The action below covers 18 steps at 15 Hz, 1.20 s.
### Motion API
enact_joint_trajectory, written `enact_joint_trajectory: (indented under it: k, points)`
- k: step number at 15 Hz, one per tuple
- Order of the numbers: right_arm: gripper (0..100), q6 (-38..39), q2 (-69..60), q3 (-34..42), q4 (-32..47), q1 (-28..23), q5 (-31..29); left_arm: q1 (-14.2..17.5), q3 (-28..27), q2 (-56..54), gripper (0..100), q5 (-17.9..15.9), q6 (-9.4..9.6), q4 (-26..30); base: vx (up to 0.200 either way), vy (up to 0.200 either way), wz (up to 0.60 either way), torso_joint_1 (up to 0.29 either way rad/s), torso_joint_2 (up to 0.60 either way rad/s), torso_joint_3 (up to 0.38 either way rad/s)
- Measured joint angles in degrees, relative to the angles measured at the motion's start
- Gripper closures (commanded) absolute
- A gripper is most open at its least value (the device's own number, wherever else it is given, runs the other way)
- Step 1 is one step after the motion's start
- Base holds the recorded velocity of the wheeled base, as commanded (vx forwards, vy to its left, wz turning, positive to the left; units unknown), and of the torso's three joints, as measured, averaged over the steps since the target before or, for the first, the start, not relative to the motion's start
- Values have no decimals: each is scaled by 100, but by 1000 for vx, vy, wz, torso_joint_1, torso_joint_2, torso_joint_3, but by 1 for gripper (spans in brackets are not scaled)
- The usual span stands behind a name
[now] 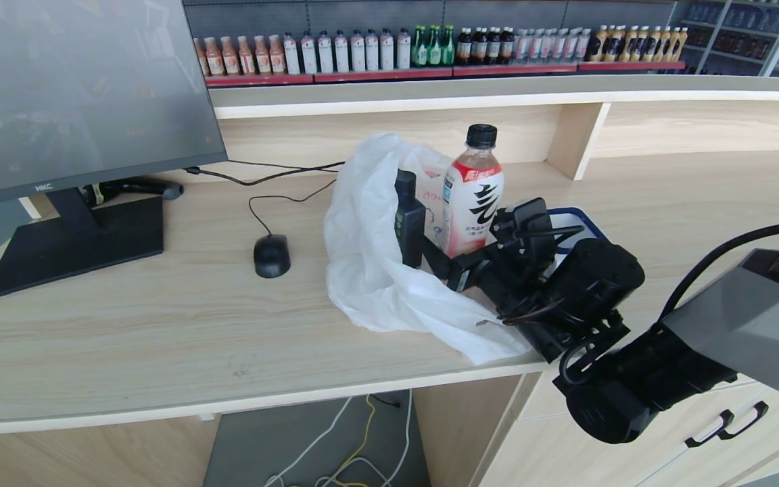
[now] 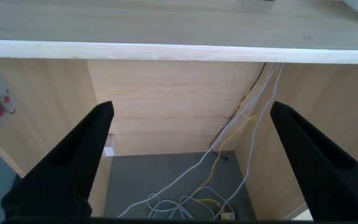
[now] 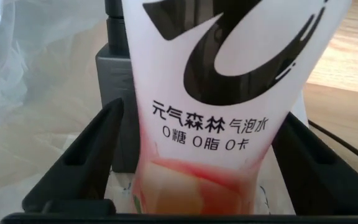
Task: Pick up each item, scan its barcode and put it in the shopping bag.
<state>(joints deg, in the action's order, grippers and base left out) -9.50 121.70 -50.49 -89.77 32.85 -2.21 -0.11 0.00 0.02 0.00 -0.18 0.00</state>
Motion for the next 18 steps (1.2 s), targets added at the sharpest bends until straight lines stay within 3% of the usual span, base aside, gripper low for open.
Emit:
enact_joint_trajectory:
  k: [11,15,18]
  points:
    - [0,30,-329,267,-13,0,0,1,0,0,0,0,0,0,0,0,0,0,0,0]
    - [0,46,-1029,863,-17,-35,0,6,0,0,0,0,2,0,0,0,0,0,0,0]
    - [0,72,-1914,1751,-20,-113,0,1,0,-2,0,0,0,0,0,0,0,0,0,0]
